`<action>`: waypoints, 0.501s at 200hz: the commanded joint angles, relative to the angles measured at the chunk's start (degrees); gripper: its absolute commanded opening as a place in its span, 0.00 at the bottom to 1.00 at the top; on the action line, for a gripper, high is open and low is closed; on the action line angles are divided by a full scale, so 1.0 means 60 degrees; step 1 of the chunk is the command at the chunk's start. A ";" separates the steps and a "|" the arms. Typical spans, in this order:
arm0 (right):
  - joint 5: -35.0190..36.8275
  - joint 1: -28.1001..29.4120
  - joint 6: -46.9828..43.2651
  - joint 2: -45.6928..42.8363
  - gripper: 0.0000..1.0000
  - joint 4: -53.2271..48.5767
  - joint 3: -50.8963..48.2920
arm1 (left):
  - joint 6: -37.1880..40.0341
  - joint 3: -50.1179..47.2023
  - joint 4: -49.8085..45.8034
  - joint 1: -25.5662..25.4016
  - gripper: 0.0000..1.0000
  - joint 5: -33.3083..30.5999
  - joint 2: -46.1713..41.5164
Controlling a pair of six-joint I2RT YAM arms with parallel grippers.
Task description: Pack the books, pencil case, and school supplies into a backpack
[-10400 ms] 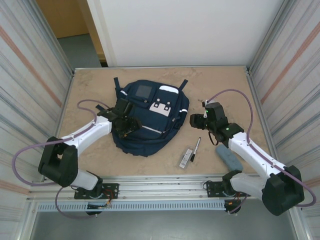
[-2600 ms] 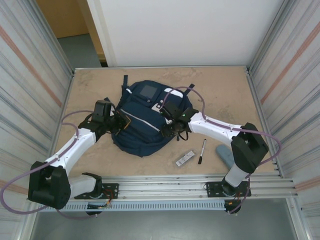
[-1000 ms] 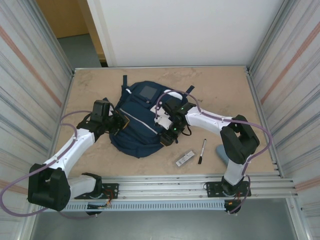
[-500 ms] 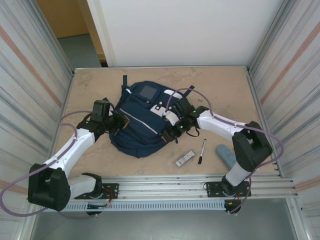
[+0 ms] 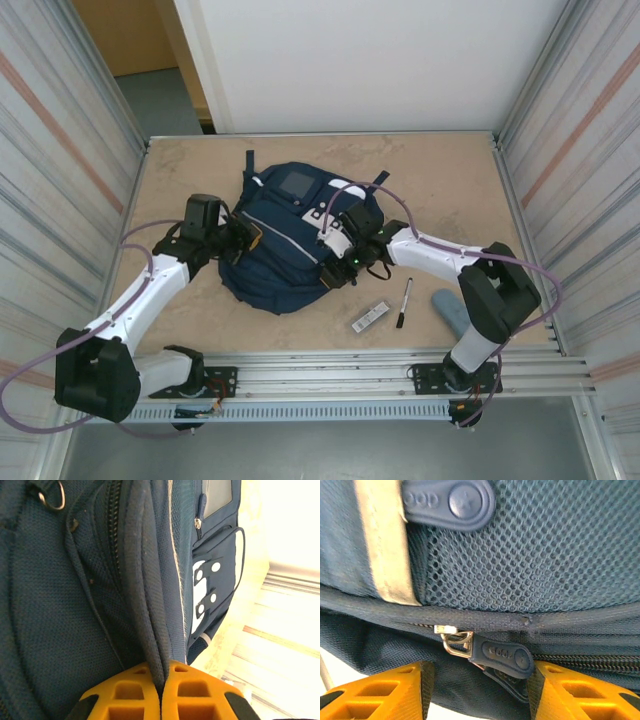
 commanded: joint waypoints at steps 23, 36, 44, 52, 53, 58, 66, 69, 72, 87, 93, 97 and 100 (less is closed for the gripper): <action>0.0664 -0.0003 -0.0466 0.0165 0.51 0.0143 -0.0108 | -0.0316 0.0849 0.0659 -0.0089 0.00 0.0408 -0.0173; 0.0589 0.0027 -0.0378 0.0262 0.46 0.0182 -0.0015 | -0.0322 0.0847 0.0673 -0.0090 0.00 0.0417 -0.0135; 0.0604 0.0115 -0.0298 0.0297 0.43 0.0253 -0.0017 | -0.0371 0.0792 0.0732 -0.0093 0.00 0.0392 -0.0133; 0.0719 0.0272 -0.0276 0.0301 0.41 0.0367 -0.0067 | -0.0457 0.0729 0.0803 -0.0093 0.00 0.0396 -0.0138; 0.0736 0.0288 -0.0276 0.0305 0.41 0.0371 -0.0079 | -0.0456 0.0721 0.0817 -0.0091 0.00 0.0406 -0.0139; 0.0822 0.0383 -0.0255 0.0321 0.39 0.0461 -0.0124 | -0.0494 0.0686 0.0852 -0.0089 0.00 0.0419 -0.0128; 0.0869 0.0504 -0.0230 0.0341 0.34 0.0583 -0.0173 | -0.0498 0.0649 0.0896 -0.0090 0.00 0.0457 -0.0132; 0.0830 0.0528 -0.0208 0.0364 0.31 0.0611 -0.0185 | -0.0486 0.0641 0.0898 -0.0101 0.00 0.0450 -0.0128; 0.0789 0.0536 -0.0179 0.0367 0.29 0.0638 -0.0182 | -0.0464 0.0640 0.0886 -0.0100 0.00 0.0467 -0.0148; 0.0526 0.0525 0.0192 0.0331 0.21 0.0818 -0.0220 | -0.0453 0.0556 0.0871 -0.0088 0.00 0.0405 -0.0180; 0.0441 0.0544 0.0310 0.0251 0.19 0.0961 -0.0277 | -0.0488 0.0495 0.0890 -0.0091 0.00 0.0376 -0.0204; 0.0380 0.0566 0.0388 0.0178 0.17 0.1029 -0.0321 | -0.0509 0.0456 0.0903 -0.0094 0.00 0.0373 -0.0207; 0.0355 0.0568 0.0436 0.0124 0.15 0.1122 -0.0368 | -0.0520 0.0443 0.0912 -0.0090 0.00 0.0364 -0.0213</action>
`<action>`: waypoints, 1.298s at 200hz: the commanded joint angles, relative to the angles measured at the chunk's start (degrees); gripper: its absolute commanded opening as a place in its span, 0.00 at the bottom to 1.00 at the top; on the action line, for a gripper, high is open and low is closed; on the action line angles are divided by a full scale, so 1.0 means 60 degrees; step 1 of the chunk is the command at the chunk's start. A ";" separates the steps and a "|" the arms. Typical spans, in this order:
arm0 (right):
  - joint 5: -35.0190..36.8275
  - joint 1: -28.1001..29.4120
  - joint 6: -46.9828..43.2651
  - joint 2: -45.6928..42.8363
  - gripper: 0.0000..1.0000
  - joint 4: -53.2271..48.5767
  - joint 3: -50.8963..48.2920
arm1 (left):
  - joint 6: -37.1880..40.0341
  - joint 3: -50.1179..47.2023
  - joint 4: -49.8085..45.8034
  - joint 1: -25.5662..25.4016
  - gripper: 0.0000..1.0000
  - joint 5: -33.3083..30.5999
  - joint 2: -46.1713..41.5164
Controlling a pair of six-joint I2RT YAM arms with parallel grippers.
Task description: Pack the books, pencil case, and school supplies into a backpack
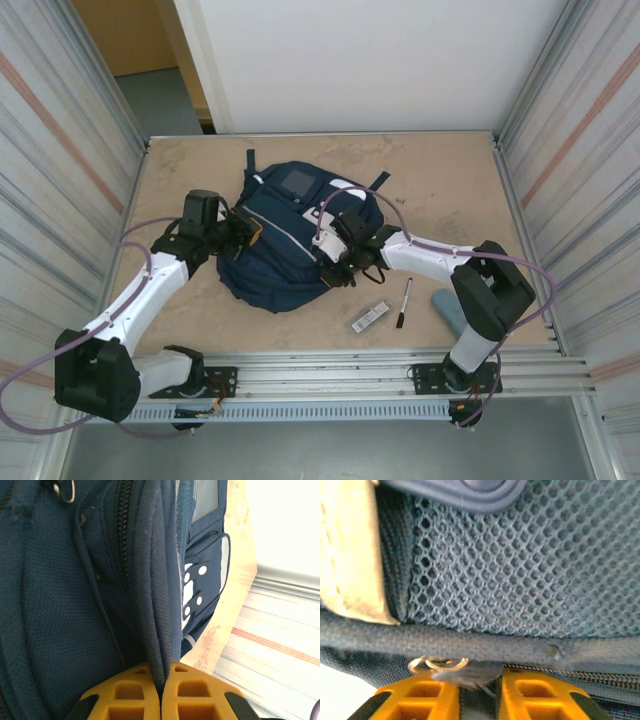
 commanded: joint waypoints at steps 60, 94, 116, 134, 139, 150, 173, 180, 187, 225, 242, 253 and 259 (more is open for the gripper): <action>-0.1291 0.0744 0.1716 -0.0844 0.01 0.0967 -0.0365 | -0.0247 0.0109 0.0798 -0.0100 0.00 0.0312 -0.0183; -0.1323 0.1350 0.2685 -0.1101 0.00 0.1046 -0.0121 | -0.0347 -0.0028 0.0868 -0.0089 0.00 0.0322 -0.0090; -0.1360 0.1632 0.3244 -0.1134 0.00 0.1033 0.0107 | -0.0343 -0.0065 0.0945 -0.0117 0.00 0.0355 -0.0071; -0.1341 0.1811 0.3790 -0.1174 0.00 0.0913 0.0363 | -0.0385 -0.0109 0.0947 -0.0107 0.00 0.0282 -0.0083; -0.1375 0.1866 0.3922 -0.1177 0.00 0.0927 0.0410 | -0.0386 -0.0120 0.0945 -0.0118 0.00 0.0259 -0.0075; -0.1376 0.2007 0.4210 -0.1192 0.00 0.1049 0.0462 | -0.0386 -0.0124 0.0945 -0.0105 0.00 0.0280 -0.0082; -0.1331 0.2251 0.4757 -0.1108 0.01 0.1212 0.0631 | -0.0437 -0.0218 0.0989 -0.0204 0.00 0.0197 -0.0123; -0.1312 0.2270 0.4893 -0.1091 0.01 0.1074 0.0775 | -0.0474 -0.0273 0.1031 -0.0249 0.00 0.0145 -0.0149; -0.1267 0.2278 0.5033 -0.1089 0.02 0.0943 0.0890 | -0.0503 -0.0310 0.1068 -0.0280 0.00 0.0151 -0.0160; -0.1509 0.2179 0.6164 -0.0820 0.03 0.0646 0.1592 | -0.0525 -0.0564 0.1039 -0.0350 0.00 -0.0028 -0.0331; -0.1603 0.2265 0.6990 -0.0682 0.04 0.1140 0.1693 | -0.0634 -0.0752 0.1204 -0.0417 0.00 -0.0104 -0.0378; -0.1470 0.2338 0.7505 -0.0585 0.04 0.1585 0.1701 | -0.0664 -0.0885 0.1270 -0.0529 0.00 -0.0212 -0.0407; -0.1392 0.2356 0.7752 -0.0489 0.04 0.1718 0.1789 | -0.0687 -0.0955 0.1315 -0.0591 0.00 -0.0279 -0.0420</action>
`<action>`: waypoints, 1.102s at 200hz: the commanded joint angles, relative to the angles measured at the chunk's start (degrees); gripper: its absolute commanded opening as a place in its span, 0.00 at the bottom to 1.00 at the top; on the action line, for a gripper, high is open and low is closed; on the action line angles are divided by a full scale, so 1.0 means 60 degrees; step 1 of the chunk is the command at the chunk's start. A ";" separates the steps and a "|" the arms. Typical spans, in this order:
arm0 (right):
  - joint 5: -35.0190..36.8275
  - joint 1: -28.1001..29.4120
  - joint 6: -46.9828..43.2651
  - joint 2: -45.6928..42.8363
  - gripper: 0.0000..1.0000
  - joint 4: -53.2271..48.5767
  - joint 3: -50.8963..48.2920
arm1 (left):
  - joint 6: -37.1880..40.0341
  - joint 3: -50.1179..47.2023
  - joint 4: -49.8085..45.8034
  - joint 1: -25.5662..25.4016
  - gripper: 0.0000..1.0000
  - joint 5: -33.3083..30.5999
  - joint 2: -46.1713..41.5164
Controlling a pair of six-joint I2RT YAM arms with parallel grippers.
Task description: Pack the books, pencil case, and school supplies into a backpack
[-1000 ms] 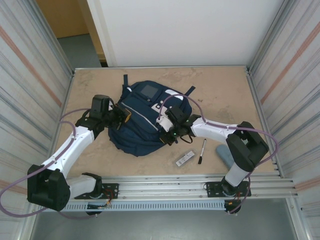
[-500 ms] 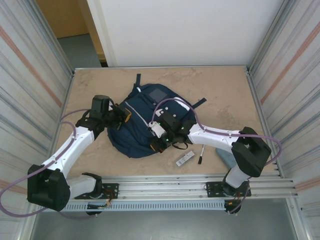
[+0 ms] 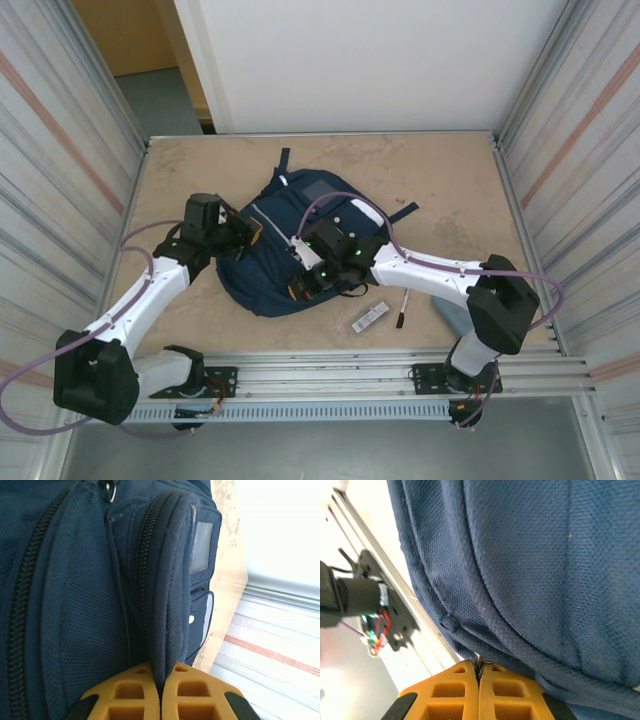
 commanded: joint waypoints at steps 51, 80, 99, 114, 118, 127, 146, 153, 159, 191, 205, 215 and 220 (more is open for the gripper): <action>0.0650 -0.0110 0.2632 0.1028 0.05 0.1823 0.1505 | -0.0257 -0.0727 0.0469 -0.0678 0.00 -0.0109 -0.0199; -0.0180 -0.1298 0.1699 0.1091 0.04 0.1138 0.1756 | -0.0228 -0.0877 0.0476 -0.0813 0.00 -0.0182 -0.0210; -0.0379 -0.2075 0.0452 0.0861 0.03 -0.0088 0.2042 | -0.0184 -0.1087 0.0416 -0.0896 0.00 -0.0283 -0.0285; -0.0384 -0.2667 -0.0303 0.0594 0.02 -0.0713 0.2008 | -0.0169 -0.1275 0.0381 -0.0954 0.00 -0.0337 -0.0284; -0.0373 -0.2822 -0.0493 0.0540 0.02 -0.0768 0.1946 | -0.0156 -0.1329 0.0386 -0.0981 0.00 -0.0351 -0.0275; -0.0200 -0.3102 -0.0861 0.0442 0.01 -0.0886 0.1826 | -0.0097 -0.1375 0.0285 -0.1100 0.00 -0.0453 -0.0223; -0.0120 -0.3110 -0.1809 0.0549 0.01 -0.1710 0.2088 | 0.0026 -0.1108 -0.0108 -0.1897 0.00 -0.1227 -0.0086; -0.0252 -0.3013 -0.2037 0.0618 0.01 -0.2039 0.2208 | 0.0090 -0.0932 -0.0161 -0.2176 0.00 -0.1398 0.0068; -0.0353 -0.2910 -0.2191 0.0647 0.02 -0.2219 0.2247 | 0.0168 -0.0776 -0.0159 -0.2335 0.00 -0.1403 0.0224; -0.1169 -0.2605 -0.2659 0.0740 0.04 -0.2331 0.2018 | 0.0593 -0.0168 -0.0780 -0.2585 0.00 -0.1894 0.0763; -0.1660 -0.2590 -0.2918 0.0788 0.05 -0.2455 0.2051 | 0.0281 -0.0395 -0.0452 -0.2601 0.00 -0.2103 0.0653; -0.1926 -0.2578 -0.3115 0.0867 0.05 -0.2587 0.2115 | 0.0081 -0.0554 -0.0127 -0.2599 0.00 -0.2122 0.0603; -0.2021 -0.2556 -0.3193 0.0928 0.05 -0.2663 0.2187 | 0.0051 -0.0589 -0.0058 -0.2602 0.00 -0.2117 0.0594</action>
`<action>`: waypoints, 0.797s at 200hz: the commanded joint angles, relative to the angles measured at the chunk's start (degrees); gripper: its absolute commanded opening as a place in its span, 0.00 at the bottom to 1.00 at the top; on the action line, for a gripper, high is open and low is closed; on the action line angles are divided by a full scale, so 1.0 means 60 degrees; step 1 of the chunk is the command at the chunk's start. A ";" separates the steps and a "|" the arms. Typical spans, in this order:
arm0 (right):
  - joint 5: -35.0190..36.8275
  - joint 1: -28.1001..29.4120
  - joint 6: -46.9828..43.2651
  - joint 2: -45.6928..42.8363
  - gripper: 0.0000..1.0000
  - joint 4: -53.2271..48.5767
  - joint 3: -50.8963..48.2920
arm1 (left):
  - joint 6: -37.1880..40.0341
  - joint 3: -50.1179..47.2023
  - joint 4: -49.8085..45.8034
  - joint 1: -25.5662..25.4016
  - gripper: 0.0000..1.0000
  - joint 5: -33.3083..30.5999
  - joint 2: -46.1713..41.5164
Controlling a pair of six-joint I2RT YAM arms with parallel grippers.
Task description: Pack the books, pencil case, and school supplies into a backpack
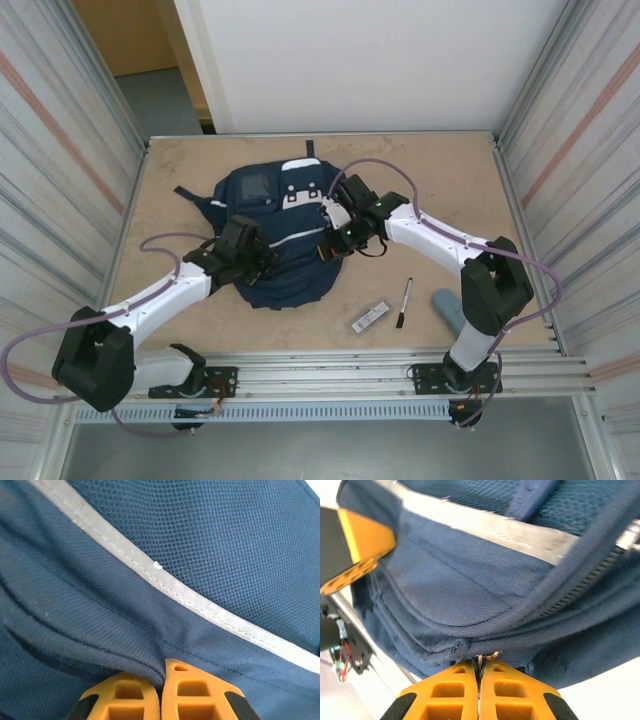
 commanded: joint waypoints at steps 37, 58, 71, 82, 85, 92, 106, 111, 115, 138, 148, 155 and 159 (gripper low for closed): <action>-0.2117 0.0736 -0.1734 0.0536 0.07 -0.1079 0.1142 | 0.0080 0.0202 0.0604 -0.0222 0.00 0.0423 -0.0086; -0.2172 0.0844 -0.2272 0.0631 0.08 -0.1599 0.1345 | 0.0096 0.0276 0.0544 0.0021 0.00 0.0446 -0.0237; -0.1853 0.0850 -0.2394 0.0656 0.08 -0.1868 0.1442 | 0.0097 0.0376 0.0406 0.0202 0.00 0.0385 -0.0327; -0.1699 0.0856 -0.2330 0.0619 0.08 -0.1843 0.1353 | 0.0080 0.0465 0.0346 0.0316 0.00 0.0355 -0.0394; -0.1698 0.0848 -0.2308 0.0613 0.09 -0.1820 0.1329 | 0.0087 0.0493 0.0343 0.0326 0.00 0.0356 -0.0396; -0.1729 0.0873 -0.2104 0.0617 0.09 -0.1695 0.1297 | 0.0093 0.0574 0.0339 0.0326 0.00 0.0346 -0.0415; -0.1741 0.0997 -0.1432 0.0734 0.09 -0.1190 0.1202 | 0.0103 0.0626 0.0388 0.0265 0.00 0.0406 -0.0355; -0.1732 0.1072 -0.1155 0.0790 0.10 -0.1024 0.1204 | 0.0075 0.0610 0.0448 0.0238 0.00 0.0466 -0.0321; -0.1733 0.1133 -0.0951 0.0843 0.10 -0.0900 0.1202 | 0.0028 0.0587 0.0517 0.0224 0.00 0.0528 -0.0303; -0.1643 0.1536 0.0208 0.1021 0.15 0.0098 0.1060 | -0.0226 0.0370 0.1057 0.0154 0.00 0.0864 -0.0180; -0.1552 0.1672 0.0666 0.1067 0.16 0.0574 0.0990 | -0.0217 0.0353 0.1080 0.0114 0.00 0.0870 -0.0156; -0.1461 0.1760 0.0947 0.1120 0.18 0.0814 0.0991 | -0.0213 0.0340 0.1049 0.0115 0.00 0.0898 -0.0185; -0.1384 0.1803 0.1104 0.1135 0.19 0.0914 0.0996 | -0.0212 0.0338 0.1037 0.0115 0.00 0.0886 -0.0222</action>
